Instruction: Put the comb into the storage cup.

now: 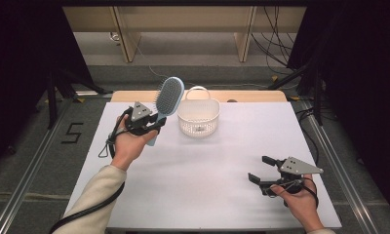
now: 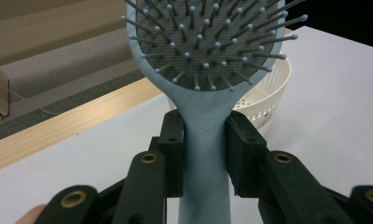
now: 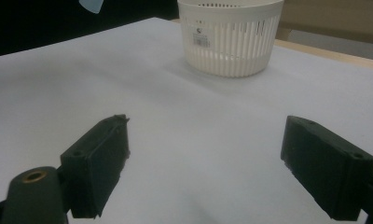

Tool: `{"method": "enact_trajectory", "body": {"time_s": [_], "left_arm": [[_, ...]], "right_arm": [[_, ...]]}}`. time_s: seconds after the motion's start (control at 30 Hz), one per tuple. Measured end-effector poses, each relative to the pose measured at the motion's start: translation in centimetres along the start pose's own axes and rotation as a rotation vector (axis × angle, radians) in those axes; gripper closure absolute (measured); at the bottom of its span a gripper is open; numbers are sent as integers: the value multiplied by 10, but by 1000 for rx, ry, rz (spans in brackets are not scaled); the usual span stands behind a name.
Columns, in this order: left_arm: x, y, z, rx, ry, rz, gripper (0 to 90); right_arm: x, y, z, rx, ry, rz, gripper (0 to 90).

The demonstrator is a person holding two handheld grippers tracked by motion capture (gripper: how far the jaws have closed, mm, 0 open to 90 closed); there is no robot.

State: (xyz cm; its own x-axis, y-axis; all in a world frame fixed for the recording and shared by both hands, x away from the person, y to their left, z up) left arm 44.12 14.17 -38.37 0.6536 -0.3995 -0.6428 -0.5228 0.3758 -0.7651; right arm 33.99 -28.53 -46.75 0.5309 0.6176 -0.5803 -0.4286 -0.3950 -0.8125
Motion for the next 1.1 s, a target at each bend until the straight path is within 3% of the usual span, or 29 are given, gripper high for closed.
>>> {"method": "enact_trajectory", "body": {"time_s": [1.1], "left_arm": [[11,-15,-6,16,14,-35,700]], "right_arm": [[0,0,0,1,0,-2,159]]}}
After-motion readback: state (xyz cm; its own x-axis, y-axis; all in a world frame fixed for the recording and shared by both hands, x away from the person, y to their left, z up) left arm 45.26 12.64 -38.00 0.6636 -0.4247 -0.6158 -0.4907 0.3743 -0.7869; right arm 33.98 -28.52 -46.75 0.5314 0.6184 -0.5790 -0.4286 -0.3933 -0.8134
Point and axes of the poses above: each handheld gripper's, and its own axes: x roughly forward along the jaws, y roughly out of its underside, z roughly to its left, the point moved 1 cm from there along x, roughly forward along the jaws, and after that the axes turned 14 degrees about z, right-handed, at the moved point
